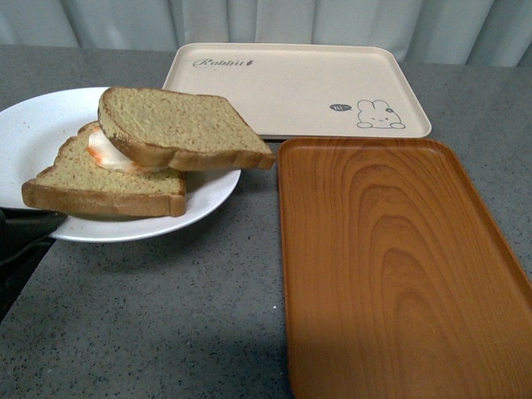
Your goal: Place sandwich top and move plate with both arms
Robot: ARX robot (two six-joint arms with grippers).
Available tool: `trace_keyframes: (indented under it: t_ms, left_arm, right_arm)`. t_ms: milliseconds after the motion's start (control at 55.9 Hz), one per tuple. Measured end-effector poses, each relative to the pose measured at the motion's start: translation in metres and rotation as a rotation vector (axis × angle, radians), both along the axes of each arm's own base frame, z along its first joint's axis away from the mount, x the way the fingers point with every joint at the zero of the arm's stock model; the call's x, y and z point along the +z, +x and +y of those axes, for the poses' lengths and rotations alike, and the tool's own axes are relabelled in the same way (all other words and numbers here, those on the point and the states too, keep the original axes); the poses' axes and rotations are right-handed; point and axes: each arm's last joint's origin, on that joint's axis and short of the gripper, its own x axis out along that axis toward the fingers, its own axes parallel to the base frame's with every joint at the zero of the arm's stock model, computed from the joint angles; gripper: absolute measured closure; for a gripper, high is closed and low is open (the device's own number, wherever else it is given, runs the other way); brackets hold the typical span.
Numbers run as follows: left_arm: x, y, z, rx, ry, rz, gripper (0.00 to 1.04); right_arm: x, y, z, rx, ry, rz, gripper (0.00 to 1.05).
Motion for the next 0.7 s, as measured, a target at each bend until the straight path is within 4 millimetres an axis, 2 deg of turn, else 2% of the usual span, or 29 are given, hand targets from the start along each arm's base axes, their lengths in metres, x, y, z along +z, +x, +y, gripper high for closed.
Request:
trace_keyframes:
  t_ms: [286,430,698]
  left_arm:
    - [0.015,0.021,-0.018,-0.029,-0.01,-0.045,1.01]
    - [0.022,0.044,-0.031,-0.046,-0.003,-0.059,1.01]
    - [0.03,0.077,-0.042,-0.041,0.04,-0.07,1.01]
  right_arm:
    - [0.0,0.0,0.0,0.0,0.0,0.0,0.09]
    - [0.0,0.0,0.0,0.0,0.0,0.0,0.09]
    - [0.0,0.0,0.0,0.0,0.0,0.0,0.09]
